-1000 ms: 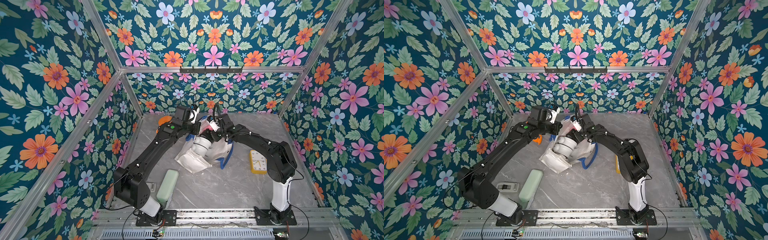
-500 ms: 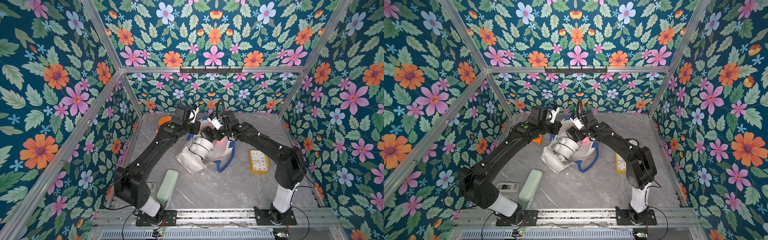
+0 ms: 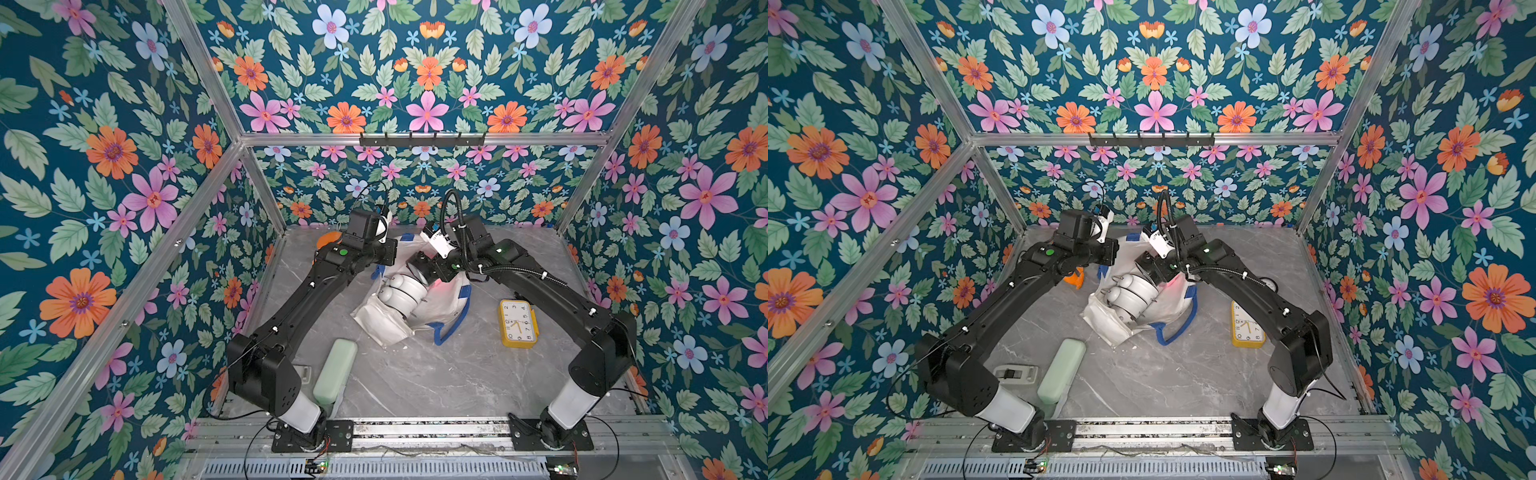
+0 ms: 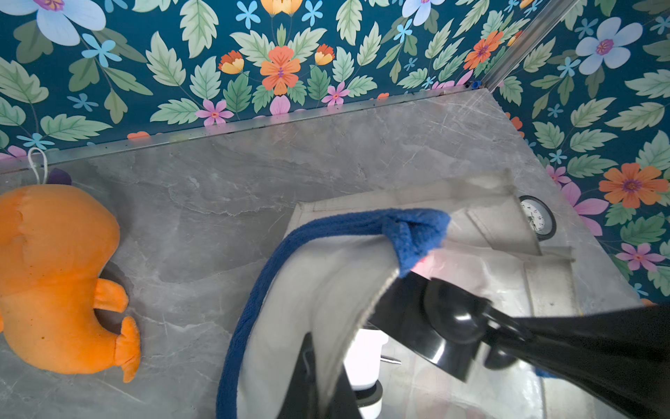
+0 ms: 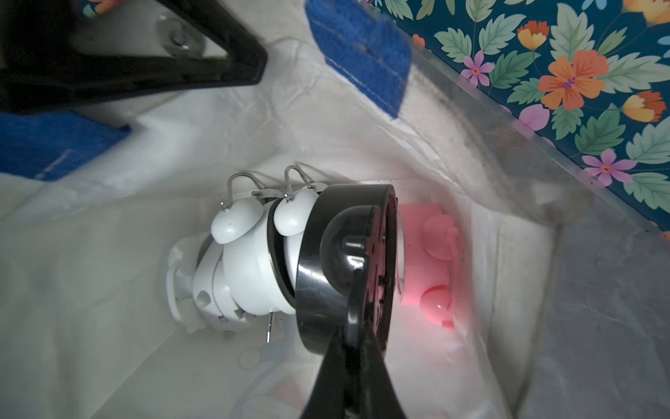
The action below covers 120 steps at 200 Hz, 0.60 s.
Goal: Take the alarm clock out of the canvas bag
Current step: Pick up the alarm from the canvas bag.
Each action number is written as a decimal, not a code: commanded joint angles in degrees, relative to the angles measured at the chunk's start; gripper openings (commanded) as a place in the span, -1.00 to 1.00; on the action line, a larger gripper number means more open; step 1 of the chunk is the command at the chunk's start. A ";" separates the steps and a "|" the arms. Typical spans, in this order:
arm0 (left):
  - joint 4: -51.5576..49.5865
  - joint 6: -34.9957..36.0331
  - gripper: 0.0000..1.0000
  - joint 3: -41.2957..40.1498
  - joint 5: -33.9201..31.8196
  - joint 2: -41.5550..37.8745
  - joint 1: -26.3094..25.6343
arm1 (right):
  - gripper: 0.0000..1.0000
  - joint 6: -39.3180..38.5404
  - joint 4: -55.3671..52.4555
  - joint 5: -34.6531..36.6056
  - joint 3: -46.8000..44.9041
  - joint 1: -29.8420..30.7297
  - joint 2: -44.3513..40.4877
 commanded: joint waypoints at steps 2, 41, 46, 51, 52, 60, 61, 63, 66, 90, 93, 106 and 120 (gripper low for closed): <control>2.89 -0.11 -1.00 1.45 -0.92 0.35 0.30 | -1.00 0.43 -4.90 -1.67 1.72 0.11 -1.32; 2.76 -0.29 -1.00 1.68 -0.82 0.53 0.38 | -1.00 1.95 -10.42 -2.65 4.52 0.21 -5.59; 2.80 -0.39 -1.00 1.60 -0.89 0.51 0.39 | -1.00 2.03 -11.27 -2.85 4.96 0.23 -5.98; 2.80 -0.50 -1.00 1.52 -0.99 0.47 0.39 | -1.00 2.22 -11.98 -2.86 5.34 0.26 -6.42; 2.80 -0.49 -1.00 1.47 -1.04 0.49 0.39 | -1.00 2.26 -12.08 -2.86 5.41 0.26 -6.55; 2.78 -0.76 -1.00 1.29 -1.25 0.42 0.42 | -1.00 2.47 -12.96 -2.77 5.82 0.26 -7.34; 2.75 -0.80 -1.00 1.27 -1.30 0.46 0.45 | -1.00 2.52 -13.05 -2.77 5.91 0.26 -7.45; 2.72 -0.89 -1.00 1.20 -1.40 0.45 0.47 | -1.00 2.56 -13.19 -2.77 5.94 0.24 -7.64; 2.72 -0.94 -1.00 1.16 -1.55 0.47 0.48 | -1.00 2.56 -13.49 -2.77 6.00 0.23 -7.99; 2.54 -1.48 -1.00 0.82 -2.72 0.28 0.61 | -1.00 3.09 -15.65 -2.63 7.48 0.25 -10.49; 2.47 -1.53 -1.00 0.81 -2.83 0.28 0.65 | -1.00 3.15 -16.03 -2.52 7.71 0.20 -10.80; 2.32 -1.85 -1.00 0.98 -3.06 0.25 0.89 | -1.00 3.36 -17.28 -1.76 8.91 0.10 -11.80; 2.19 -1.97 -1.00 1.11 -3.02 0.13 1.01 | -1.00 3.66 -18.86 -0.93 10.27 -0.32 -12.83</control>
